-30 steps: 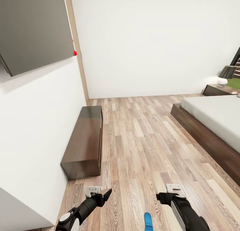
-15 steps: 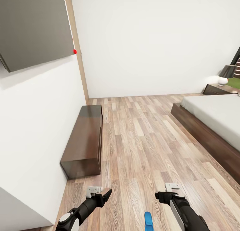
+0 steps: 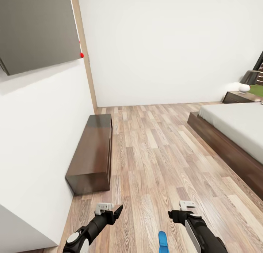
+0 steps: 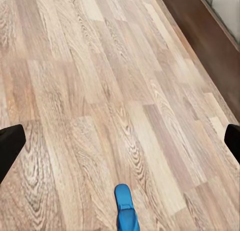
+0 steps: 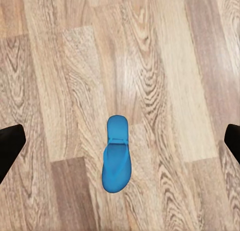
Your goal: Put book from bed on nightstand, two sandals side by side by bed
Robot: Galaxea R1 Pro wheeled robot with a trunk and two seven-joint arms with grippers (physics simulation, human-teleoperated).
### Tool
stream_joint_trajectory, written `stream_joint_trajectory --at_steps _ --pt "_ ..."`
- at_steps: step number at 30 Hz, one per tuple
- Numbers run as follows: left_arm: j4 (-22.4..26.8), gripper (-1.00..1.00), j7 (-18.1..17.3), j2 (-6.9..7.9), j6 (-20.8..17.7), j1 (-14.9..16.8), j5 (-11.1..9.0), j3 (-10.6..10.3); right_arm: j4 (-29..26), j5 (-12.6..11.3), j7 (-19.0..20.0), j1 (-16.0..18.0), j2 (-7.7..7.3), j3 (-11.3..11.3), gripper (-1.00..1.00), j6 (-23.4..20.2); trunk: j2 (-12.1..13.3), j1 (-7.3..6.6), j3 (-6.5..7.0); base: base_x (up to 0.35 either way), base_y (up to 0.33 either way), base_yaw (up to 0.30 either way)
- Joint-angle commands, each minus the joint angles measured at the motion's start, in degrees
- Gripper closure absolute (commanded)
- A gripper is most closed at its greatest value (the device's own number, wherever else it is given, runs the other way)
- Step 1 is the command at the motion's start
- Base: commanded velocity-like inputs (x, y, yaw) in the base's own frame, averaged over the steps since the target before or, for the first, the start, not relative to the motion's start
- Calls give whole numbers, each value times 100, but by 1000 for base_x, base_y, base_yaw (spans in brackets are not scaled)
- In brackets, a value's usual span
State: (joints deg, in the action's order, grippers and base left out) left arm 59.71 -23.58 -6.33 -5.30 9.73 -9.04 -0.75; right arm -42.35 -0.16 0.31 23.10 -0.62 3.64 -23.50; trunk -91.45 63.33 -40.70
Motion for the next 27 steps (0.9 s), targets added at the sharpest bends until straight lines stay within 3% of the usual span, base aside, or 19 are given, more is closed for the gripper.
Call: stream_joint_trajectory --at_steps 1,27 --pt "13 -100 -21 -1 -22 2 -61 4 -10 -2 4 2 1 5 -100 -31 -44 22 -24 0 0 0" --pt "30 -100 -23 0 -7 3 -72 4 -2 -2 4 2 0 5 -100 -32 -1087 593 -490 0 0 0"
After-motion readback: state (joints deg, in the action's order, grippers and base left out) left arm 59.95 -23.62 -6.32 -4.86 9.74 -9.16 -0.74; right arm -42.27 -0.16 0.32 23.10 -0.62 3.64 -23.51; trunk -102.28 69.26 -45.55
